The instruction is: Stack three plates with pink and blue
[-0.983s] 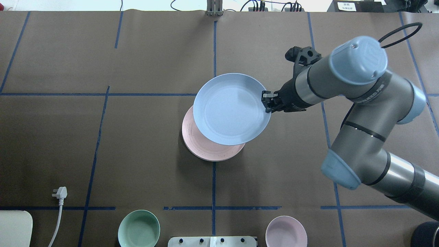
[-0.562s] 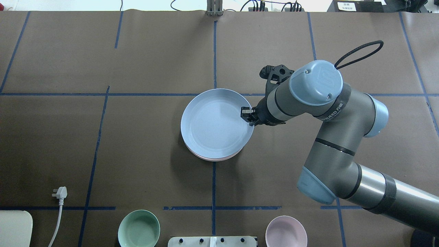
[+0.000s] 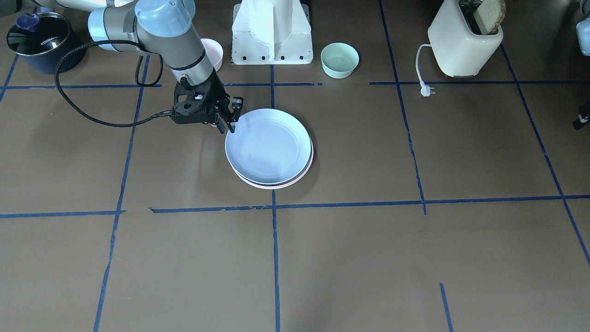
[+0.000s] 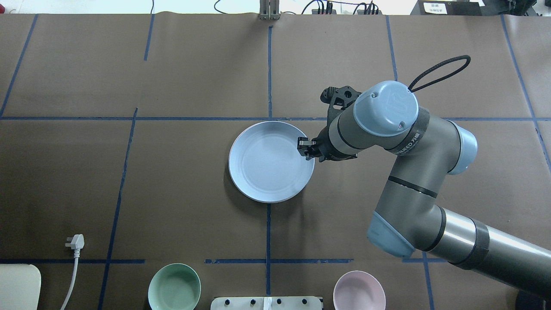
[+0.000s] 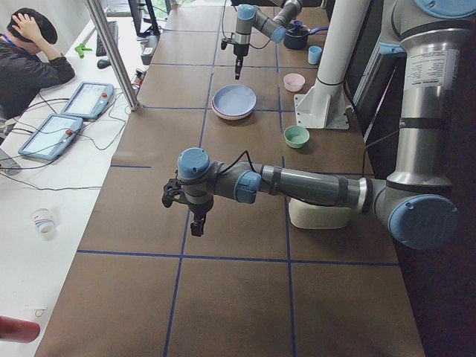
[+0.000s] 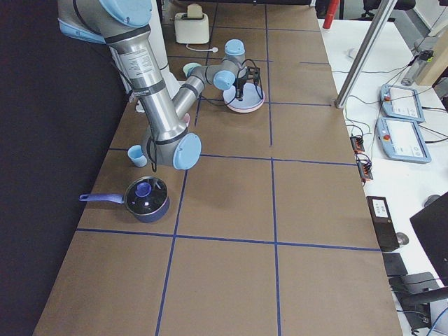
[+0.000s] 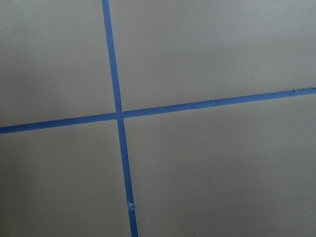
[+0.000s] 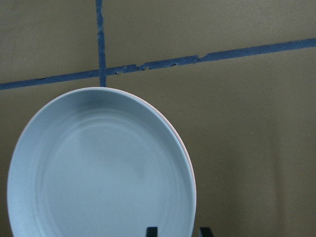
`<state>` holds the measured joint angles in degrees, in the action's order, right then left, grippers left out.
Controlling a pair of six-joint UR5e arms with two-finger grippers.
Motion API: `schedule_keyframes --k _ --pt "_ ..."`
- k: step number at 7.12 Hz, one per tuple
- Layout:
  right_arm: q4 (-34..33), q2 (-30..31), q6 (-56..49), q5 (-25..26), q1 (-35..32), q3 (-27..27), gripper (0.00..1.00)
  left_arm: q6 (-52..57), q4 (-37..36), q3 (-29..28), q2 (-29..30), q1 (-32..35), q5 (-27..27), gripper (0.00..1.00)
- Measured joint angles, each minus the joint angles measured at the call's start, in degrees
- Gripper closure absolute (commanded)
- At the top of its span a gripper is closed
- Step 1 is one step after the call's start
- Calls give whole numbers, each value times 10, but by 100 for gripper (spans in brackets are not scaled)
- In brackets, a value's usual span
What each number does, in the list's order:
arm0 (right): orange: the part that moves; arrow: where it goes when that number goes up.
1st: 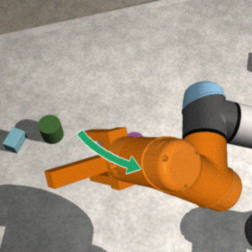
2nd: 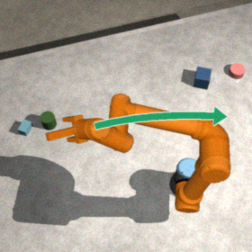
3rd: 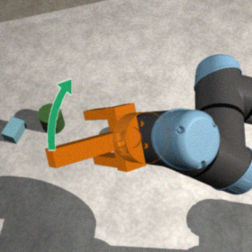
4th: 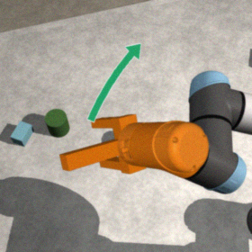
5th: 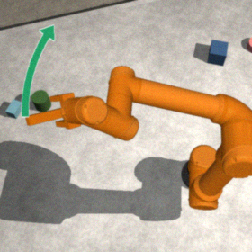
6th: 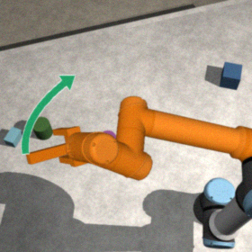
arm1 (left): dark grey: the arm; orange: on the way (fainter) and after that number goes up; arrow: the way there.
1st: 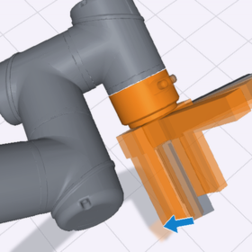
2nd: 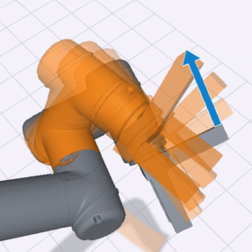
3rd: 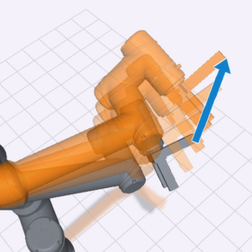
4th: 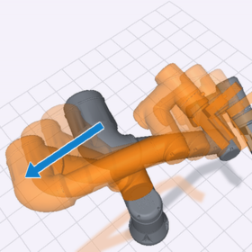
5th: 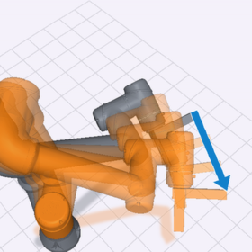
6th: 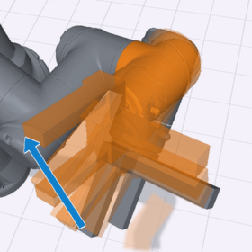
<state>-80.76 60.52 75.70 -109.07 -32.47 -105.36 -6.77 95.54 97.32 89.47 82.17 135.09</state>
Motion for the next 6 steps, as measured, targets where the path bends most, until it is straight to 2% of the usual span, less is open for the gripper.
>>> schedule_keyframes --k 2,3,4,6 --pt "-6 3 0 -3 -14 -12 0 0 0 -2 0 0 0 0" --pt "-29 14 -6 -16 -42 -31 0 0 -1 -3 -2 1 -1 0" --pt "-62 36 -42 -45 -89 -53 0 0 -4 -3 -6 5 0 0" --pt "-93 110 -214 -130 -210 -67 0 0 -9 -6 -11 24 14 0"
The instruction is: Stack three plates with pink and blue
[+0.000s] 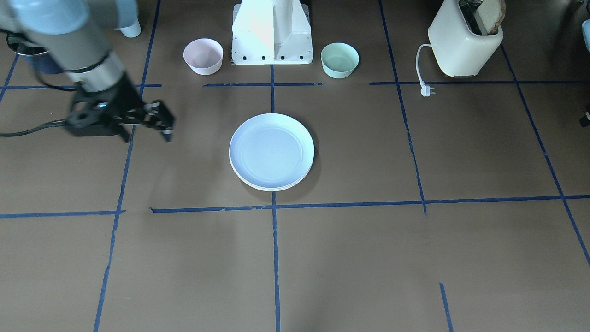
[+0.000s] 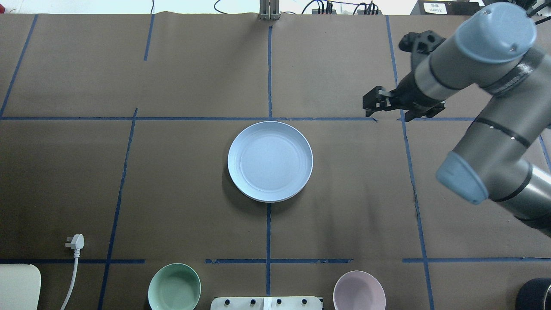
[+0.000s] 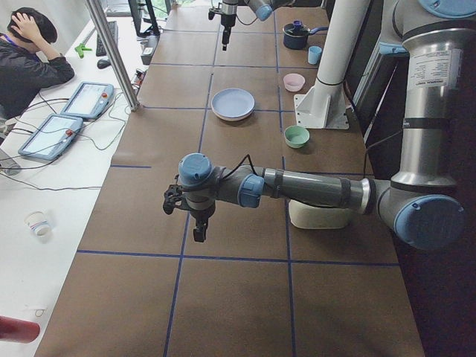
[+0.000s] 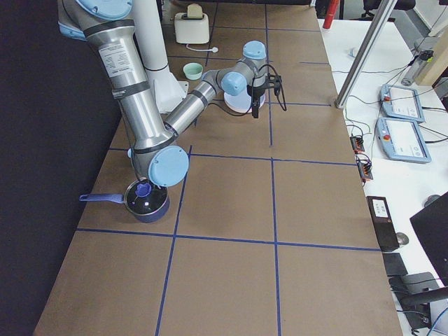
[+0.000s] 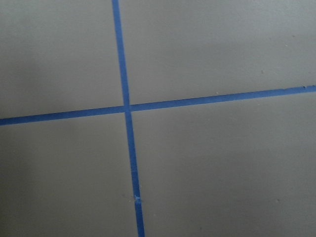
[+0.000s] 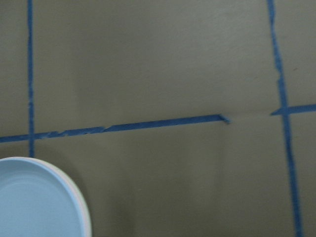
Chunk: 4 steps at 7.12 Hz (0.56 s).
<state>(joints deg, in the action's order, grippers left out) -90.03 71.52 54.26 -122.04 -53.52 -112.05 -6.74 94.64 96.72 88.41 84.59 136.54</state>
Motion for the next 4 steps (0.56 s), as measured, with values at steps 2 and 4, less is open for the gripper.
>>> schedule_keyframes --k 2,4 --pt "-9 96 -228 -63 -128 12 0 36 -5 -20 -4 30 19 0" --pt "-13 165 -411 -96 -234 55 0 90 -20 -47 -11 59 24 0"
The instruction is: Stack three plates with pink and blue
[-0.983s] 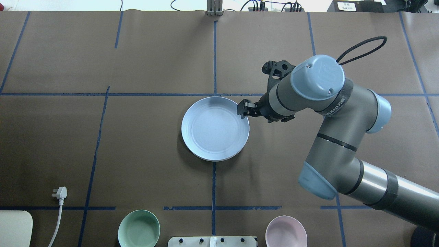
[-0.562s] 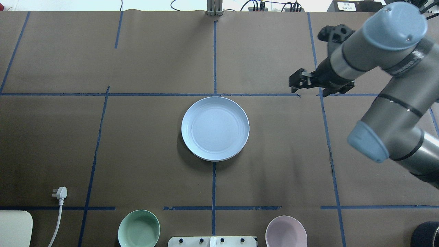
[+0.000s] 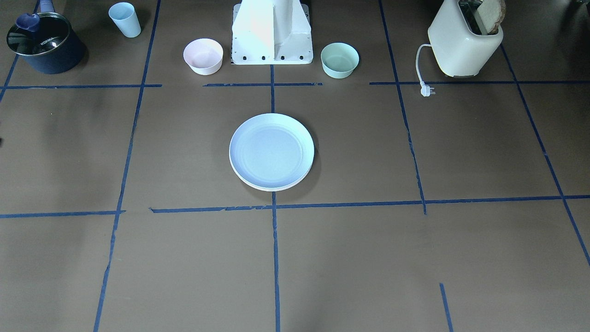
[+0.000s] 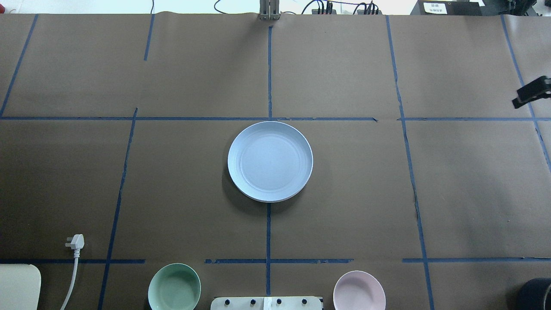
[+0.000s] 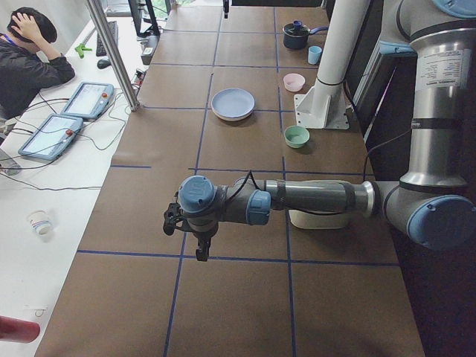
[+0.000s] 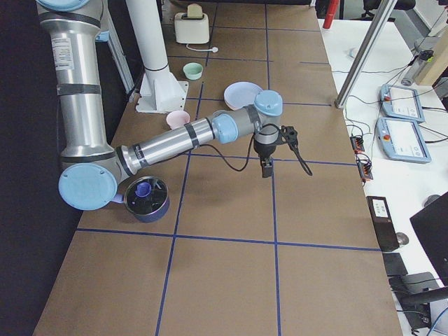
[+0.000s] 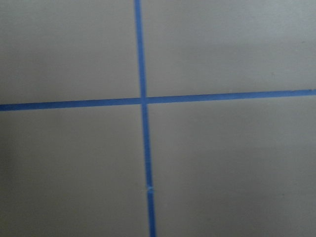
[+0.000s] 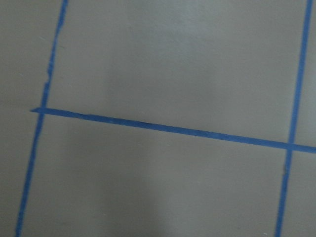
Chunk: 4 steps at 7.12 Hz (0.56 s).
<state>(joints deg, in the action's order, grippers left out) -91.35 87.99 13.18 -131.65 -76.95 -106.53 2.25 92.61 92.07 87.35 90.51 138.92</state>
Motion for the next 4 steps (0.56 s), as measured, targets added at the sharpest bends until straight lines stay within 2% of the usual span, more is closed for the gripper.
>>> schedule_keyframes --k 2,4 --pt "4 40 -52 -49 -55 36 0 7 -9 -7 -13 6 0 0" --pt "9 54 -59 -61 -69 53 0 4 -10 -10 -18 6 1 0"
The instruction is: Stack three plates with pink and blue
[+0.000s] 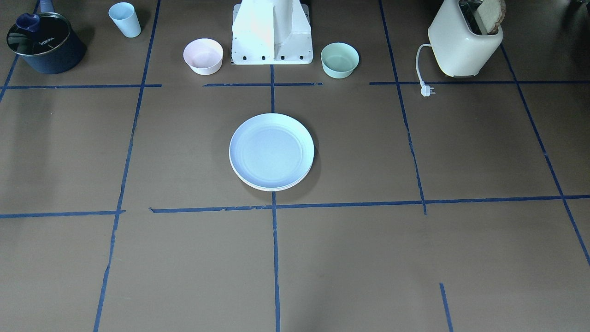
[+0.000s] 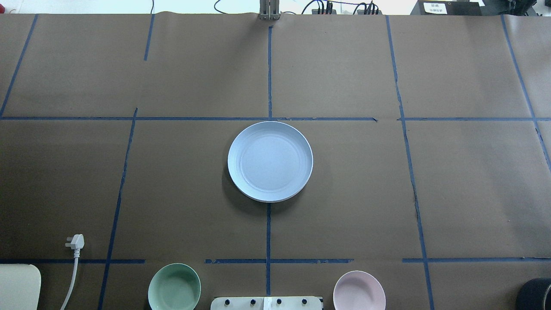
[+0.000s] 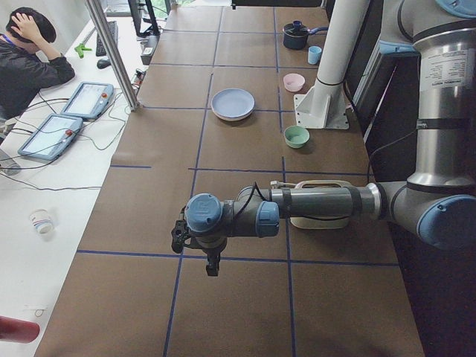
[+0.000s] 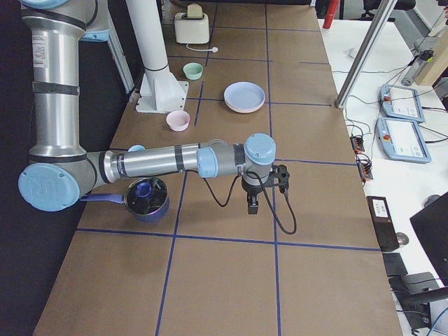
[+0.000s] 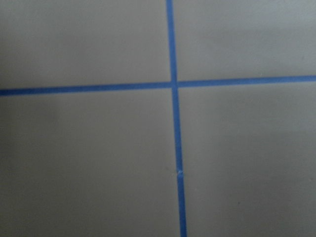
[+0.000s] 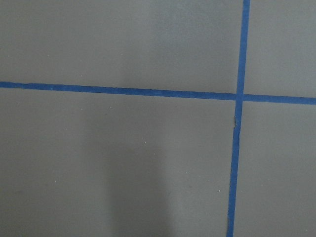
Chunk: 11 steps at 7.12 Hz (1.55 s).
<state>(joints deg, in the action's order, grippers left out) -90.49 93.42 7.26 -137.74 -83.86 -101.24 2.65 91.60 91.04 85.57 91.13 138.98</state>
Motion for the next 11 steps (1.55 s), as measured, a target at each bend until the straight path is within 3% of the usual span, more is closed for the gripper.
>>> schedule_keyframes --k 4,11 --pt "40 35 -68 -26 -46 45 0 -1 5 -8 -4 -1 0 0" --pt "44 50 -70 -28 -86 48 0 0 8 -16 0 -1 0 0"
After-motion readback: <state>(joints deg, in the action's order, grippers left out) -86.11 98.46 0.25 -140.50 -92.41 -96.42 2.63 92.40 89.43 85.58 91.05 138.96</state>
